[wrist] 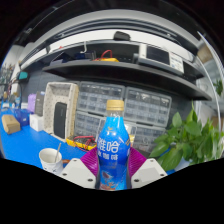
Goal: Pour water
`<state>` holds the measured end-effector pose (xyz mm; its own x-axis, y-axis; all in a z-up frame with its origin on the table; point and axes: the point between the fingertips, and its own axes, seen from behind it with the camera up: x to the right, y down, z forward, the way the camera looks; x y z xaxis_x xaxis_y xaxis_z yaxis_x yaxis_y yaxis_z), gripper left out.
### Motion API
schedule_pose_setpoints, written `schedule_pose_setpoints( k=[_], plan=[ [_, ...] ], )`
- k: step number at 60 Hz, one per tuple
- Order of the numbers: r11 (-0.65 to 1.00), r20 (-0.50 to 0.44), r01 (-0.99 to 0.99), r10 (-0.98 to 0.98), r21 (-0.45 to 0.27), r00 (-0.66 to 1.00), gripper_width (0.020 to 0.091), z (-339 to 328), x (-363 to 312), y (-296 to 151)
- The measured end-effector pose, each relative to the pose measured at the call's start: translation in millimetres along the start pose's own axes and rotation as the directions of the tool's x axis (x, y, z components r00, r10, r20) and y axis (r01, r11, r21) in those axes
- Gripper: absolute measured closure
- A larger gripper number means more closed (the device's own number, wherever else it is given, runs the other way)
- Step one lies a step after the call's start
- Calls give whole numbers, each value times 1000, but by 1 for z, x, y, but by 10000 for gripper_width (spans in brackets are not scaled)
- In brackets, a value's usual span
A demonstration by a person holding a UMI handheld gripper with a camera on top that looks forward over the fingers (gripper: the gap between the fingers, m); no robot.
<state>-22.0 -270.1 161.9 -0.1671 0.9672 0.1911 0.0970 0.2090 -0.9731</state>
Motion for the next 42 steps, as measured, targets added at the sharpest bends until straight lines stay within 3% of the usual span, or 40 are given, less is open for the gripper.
schedule_pose_setpoints(
  k=[14, 16, 18, 19, 27, 28, 37, 42],
  plan=[
    [987, 8, -159, 159, 0, 987, 747, 10, -9, 44],
    [987, 10, -158, 158, -15, 987, 740, 12, -12, 54],
    [988, 10, -150, 150, -24, 989, 682, 12, -15, 60],
    [990, 10, -139, 139, 13, 990, 732, 13, -14, 55],
    [991, -15, -128, 128, 27, 992, 719, 12, -12, 58],
    [991, -19, -129, 129, 26, 991, 684, 11, -11, 58],
    [988, -34, -153, 154, 29, 987, 604, 11, -9, 59],
    [984, -46, -173, 171, -43, 984, 452, 11, -9, 74]
  ],
)
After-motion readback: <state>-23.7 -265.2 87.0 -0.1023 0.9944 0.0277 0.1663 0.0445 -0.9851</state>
